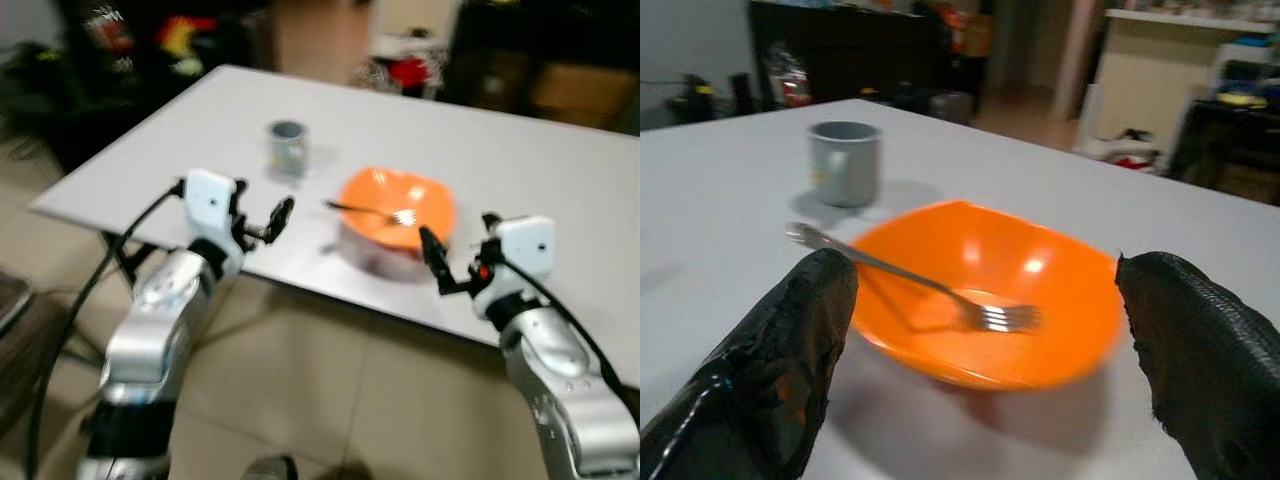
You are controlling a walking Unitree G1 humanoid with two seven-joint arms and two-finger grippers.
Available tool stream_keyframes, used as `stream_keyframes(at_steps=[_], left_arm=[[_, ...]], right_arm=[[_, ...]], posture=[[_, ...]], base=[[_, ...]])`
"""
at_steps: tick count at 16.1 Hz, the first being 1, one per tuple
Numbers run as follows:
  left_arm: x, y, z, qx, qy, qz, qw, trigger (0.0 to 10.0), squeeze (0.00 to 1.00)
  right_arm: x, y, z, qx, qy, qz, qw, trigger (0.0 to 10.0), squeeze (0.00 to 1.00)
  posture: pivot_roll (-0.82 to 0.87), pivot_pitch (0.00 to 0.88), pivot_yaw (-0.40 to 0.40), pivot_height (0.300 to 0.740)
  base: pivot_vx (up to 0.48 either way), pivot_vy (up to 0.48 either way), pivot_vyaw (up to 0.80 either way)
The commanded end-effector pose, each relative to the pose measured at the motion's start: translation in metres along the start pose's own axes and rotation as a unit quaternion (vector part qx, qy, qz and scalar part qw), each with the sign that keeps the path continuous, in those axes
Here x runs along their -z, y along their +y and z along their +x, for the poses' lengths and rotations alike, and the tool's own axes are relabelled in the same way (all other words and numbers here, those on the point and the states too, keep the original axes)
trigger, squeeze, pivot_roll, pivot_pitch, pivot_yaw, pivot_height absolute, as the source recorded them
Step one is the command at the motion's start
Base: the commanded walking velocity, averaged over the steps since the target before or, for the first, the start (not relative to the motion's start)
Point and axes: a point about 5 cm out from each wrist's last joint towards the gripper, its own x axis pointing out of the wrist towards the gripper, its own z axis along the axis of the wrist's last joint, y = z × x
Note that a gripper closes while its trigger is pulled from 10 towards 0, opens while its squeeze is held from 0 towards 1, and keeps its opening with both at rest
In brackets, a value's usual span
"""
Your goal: Setting the table
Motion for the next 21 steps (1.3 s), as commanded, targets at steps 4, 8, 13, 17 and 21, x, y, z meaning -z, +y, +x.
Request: stream_keyframes(at_steps=[4, 8, 13, 17, 21], left_arm=[[-0.001, -0.014, 0.003, -0.029, 0.009, -0.015, 0.999, 10.0, 0.09], [0.002, -0.017, -0.001, -0.022, 0.032, 0.001, 0.999, 10.0, 0.07], [0.005, -0.016, -0.002, -0.050, 0.049, 0.039, 0.997, 10.0, 0.00], [0.002, -0.016, -0.003, -0.038, 0.037, 0.049, 0.997, 10.0, 0.00], [0.002, -0.015, -0.003, -0.029, 0.042, 0.046, 0.998, 10.0, 0.00]], right_arm=[[0.000, -0.001, -0.002, 0.008, -0.007, 0.011, 1.000, 10.0, 0.00], [0.003, -0.002, -0.002, 0.005, 0.001, 0.014, 1.000, 10.0, 0.00], [0.008, -0.002, 0.002, 0.014, 0.013, 0.036, 0.999, 10.0, 0.00], [0.012, 0.000, 0.000, 0.014, 0.015, 0.045, 0.999, 10.0, 0.00], [0.025, 0.003, -0.004, 0.032, 0.037, 0.091, 0.995, 10.0, 0.00]], posture=[[0.01, 0.000, 0.020, 0.740], [0.02, 0.000, -0.001, 0.740], [0.04, 0.000, -0.015, 0.740], [0.04, 0.000, 0.009, 0.740], [0.05, 0.000, 0.015, 0.740]], base=[[0.000, 0.000, 0.80], [0.000, 0.000, 0.80], [0.000, 0.000, 0.80], [0.000, 0.000, 0.80], [0.000, 0.255, 0.60]])
